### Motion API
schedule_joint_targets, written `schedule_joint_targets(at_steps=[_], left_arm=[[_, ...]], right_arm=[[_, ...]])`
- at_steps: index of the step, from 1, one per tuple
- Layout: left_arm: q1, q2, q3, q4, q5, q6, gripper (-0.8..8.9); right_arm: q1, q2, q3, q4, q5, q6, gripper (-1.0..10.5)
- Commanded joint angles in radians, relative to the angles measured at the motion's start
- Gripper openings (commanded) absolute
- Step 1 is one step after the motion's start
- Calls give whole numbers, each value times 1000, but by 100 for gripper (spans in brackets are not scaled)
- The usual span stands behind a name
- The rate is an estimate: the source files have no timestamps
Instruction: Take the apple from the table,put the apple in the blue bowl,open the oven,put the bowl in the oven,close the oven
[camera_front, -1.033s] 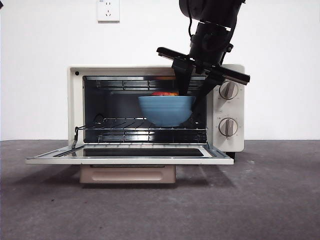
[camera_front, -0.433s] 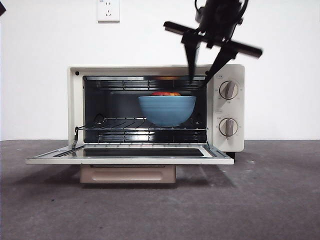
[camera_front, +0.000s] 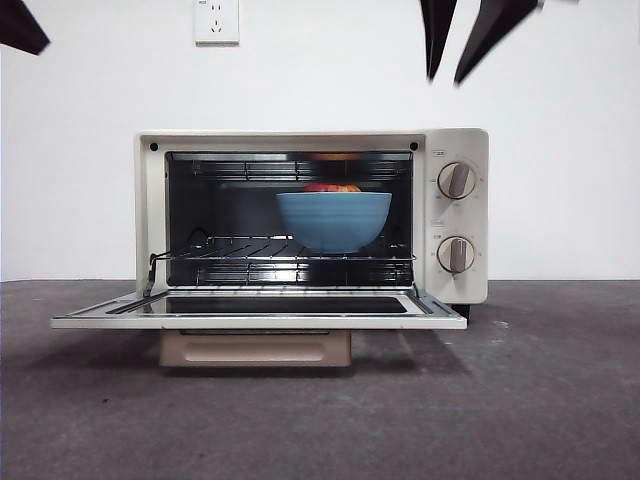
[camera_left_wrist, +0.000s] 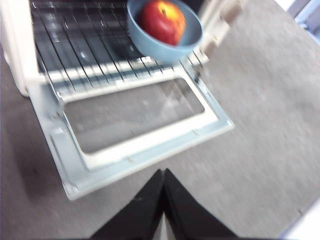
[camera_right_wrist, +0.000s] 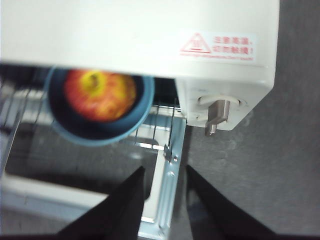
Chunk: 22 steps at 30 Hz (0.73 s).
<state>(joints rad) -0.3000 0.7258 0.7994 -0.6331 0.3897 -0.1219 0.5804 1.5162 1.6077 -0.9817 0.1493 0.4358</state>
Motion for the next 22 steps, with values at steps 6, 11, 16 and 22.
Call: schedule_joint_targets(at_steps=[6, 11, 16, 22], left_arm=[[97, 131, -13, 91, 1, -13, 6], [169, 224, -38, 162, 62, -19, 6], [204, 332, -71, 245, 64, -25, 6], [206, 484, -74, 330, 63, -26, 6]], right_arm=[[134, -149, 7, -63, 13, -185, 127], [223, -258, -71, -57, 28, -187, 127], [296, -388, -227, -50, 89, -186, 127], [359, -568, -468, 29, 88, -165, 127]])
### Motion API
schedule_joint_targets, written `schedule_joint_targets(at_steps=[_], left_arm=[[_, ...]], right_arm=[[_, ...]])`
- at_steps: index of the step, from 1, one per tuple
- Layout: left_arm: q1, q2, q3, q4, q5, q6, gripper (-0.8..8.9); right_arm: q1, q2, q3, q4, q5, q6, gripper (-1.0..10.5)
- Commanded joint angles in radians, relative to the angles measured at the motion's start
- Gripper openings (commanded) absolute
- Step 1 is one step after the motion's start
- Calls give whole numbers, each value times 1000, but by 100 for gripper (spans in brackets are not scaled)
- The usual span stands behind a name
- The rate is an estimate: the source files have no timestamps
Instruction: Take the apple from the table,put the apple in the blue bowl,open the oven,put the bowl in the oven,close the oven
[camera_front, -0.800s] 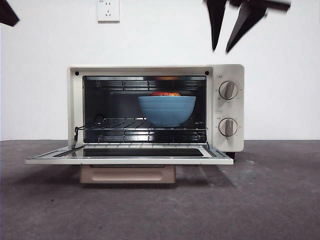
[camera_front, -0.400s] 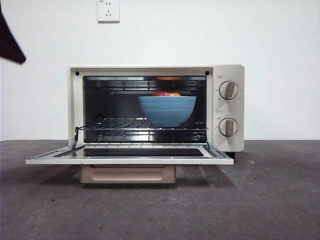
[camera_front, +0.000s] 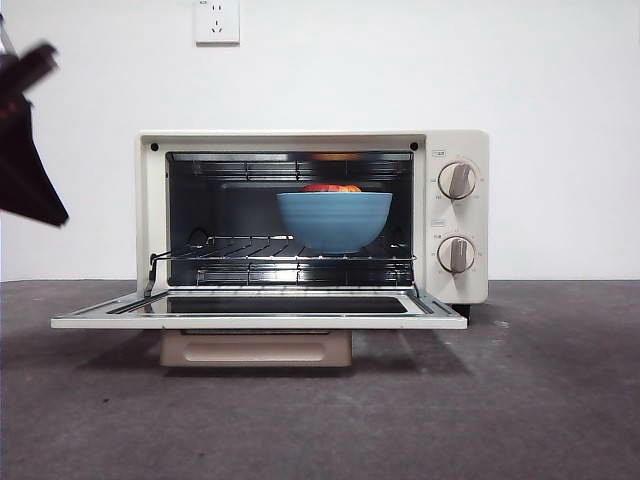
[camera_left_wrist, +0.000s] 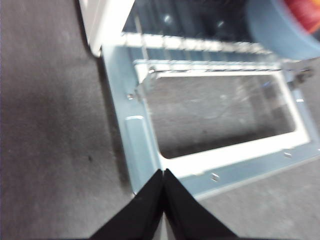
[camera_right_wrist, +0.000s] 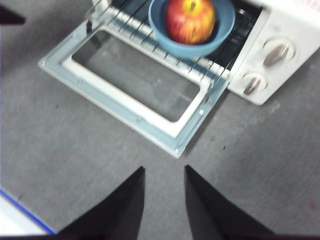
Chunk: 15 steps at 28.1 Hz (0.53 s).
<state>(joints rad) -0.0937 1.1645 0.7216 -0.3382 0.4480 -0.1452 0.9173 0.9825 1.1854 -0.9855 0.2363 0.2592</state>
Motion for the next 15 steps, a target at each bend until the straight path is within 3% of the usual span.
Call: schedule_joint_targets(at_steps=[1, 9, 15], left_arm=[[0, 68, 4, 50, 5, -3, 6], [4, 300, 4, 219, -6, -28, 6], [2, 420, 4, 309, -6, -58, 6]], right_arm=[[28, -61, -77, 44, 0, 18, 127], [36, -334, -312, 69, 1, 103, 127], [36, -480, -336, 55, 6, 126, 127]])
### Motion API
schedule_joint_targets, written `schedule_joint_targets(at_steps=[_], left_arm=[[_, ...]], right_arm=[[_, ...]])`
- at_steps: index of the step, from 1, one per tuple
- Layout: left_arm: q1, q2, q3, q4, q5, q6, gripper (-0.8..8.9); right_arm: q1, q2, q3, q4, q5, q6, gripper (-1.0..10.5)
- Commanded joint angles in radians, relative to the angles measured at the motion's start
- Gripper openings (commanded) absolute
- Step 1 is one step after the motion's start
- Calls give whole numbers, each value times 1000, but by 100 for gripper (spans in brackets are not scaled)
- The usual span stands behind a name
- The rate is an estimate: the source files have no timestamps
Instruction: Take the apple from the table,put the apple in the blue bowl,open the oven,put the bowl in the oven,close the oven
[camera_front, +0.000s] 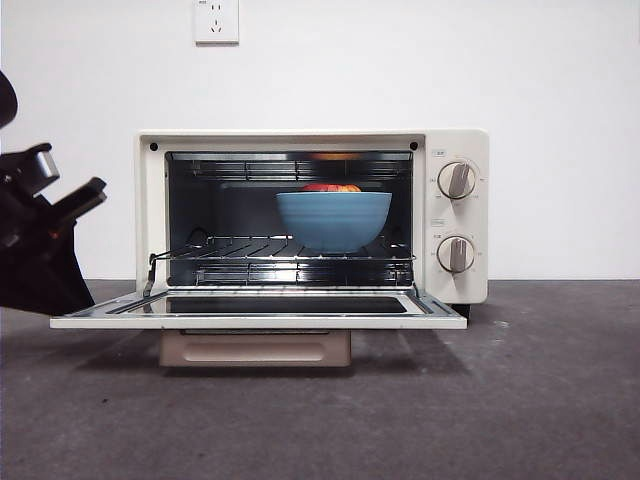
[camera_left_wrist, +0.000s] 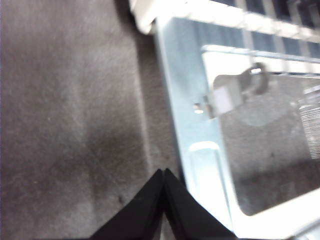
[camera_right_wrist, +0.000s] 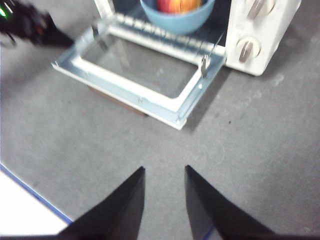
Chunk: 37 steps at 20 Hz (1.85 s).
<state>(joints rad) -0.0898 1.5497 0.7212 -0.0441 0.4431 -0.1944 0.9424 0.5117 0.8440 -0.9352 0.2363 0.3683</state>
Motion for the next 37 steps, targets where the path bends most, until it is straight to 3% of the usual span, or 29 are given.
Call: schedule_joint_targets(at_steps=[1, 3, 10, 14, 20, 31, 37], left_arm=[[-2, 48, 5, 14, -1, -9, 6], [-4, 65, 5, 12, 4, -9, 6], [-3, 70, 5, 16, 204, -26, 6], [13, 70, 5, 26, 271, -43, 6], [52, 64, 5, 154, 390, -160, 6], [53, 64, 5, 542, 351, -353, 6], [66, 63, 5, 616, 331, -391, 6]], right_arm=[[11, -21, 5, 3, 8, 17, 127], [11, -36, 5, -8, 17, 17, 127], [11, -38, 5, -27, 56, 16, 127], [11, -38, 5, -27, 56, 17, 127], [11, -38, 5, -27, 56, 26, 127], [11, -38, 5, -27, 56, 44, 127], [11, -38, 5, -27, 61, 51, 127]])
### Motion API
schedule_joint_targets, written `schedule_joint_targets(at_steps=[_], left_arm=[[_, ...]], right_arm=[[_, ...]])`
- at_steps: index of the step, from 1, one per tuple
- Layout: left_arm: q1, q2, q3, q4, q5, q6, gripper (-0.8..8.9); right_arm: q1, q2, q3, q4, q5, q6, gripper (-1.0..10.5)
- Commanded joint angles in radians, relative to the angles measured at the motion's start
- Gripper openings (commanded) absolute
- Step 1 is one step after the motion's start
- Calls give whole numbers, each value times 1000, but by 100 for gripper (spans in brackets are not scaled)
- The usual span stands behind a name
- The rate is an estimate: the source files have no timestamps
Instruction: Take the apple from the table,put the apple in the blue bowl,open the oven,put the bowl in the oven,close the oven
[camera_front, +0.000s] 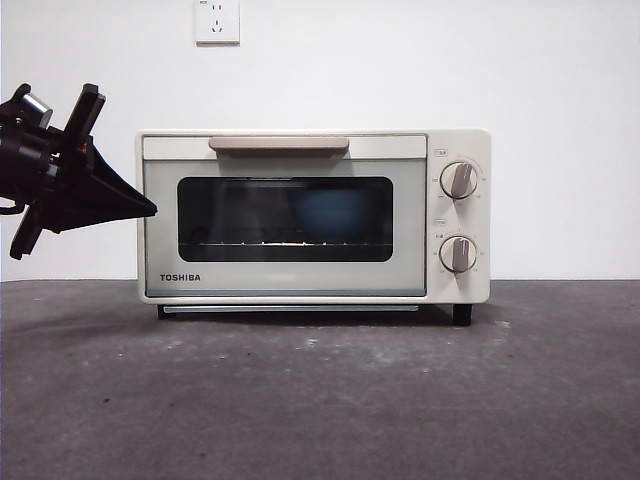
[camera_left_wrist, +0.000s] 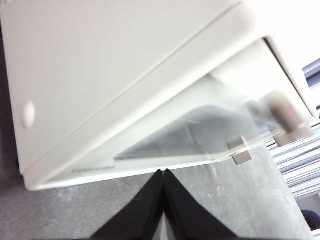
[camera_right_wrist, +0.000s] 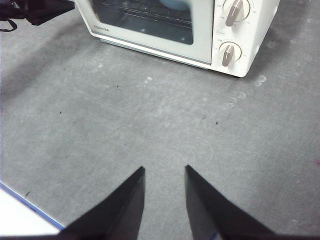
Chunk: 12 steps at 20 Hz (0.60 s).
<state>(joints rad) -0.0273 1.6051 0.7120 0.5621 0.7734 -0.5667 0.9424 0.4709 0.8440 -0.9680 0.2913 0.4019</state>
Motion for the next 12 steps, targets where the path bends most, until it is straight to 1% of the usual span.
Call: schedule_joint_targets(at_steps=[1, 3, 4, 6, 8, 9, 12], left_arm=[[3, 4, 14, 6, 4, -24, 7], [0, -11, 14, -10, 15, -23, 7], [-6, -27, 14, -30, 15, -22, 7], [-15, -82, 14, -99, 15, -3, 7], [-32, -166, 14, -210, 3, 72, 7], [-48, -215, 14, -279, -19, 117, 7], [-111, -386, 14, -523, -154, 253, 7]], right_arm=[[11, 3, 5, 6, 6, 17, 127], [11, 3, 5, 6, 6, 17, 127], [11, 3, 5, 6, 20, 17, 127], [11, 3, 5, 8, 31, 17, 127], [11, 3, 5, 24, 32, 12, 127], [11, 3, 5, 42, 32, 6, 127], [11, 4, -10, 132, 32, -25, 127]])
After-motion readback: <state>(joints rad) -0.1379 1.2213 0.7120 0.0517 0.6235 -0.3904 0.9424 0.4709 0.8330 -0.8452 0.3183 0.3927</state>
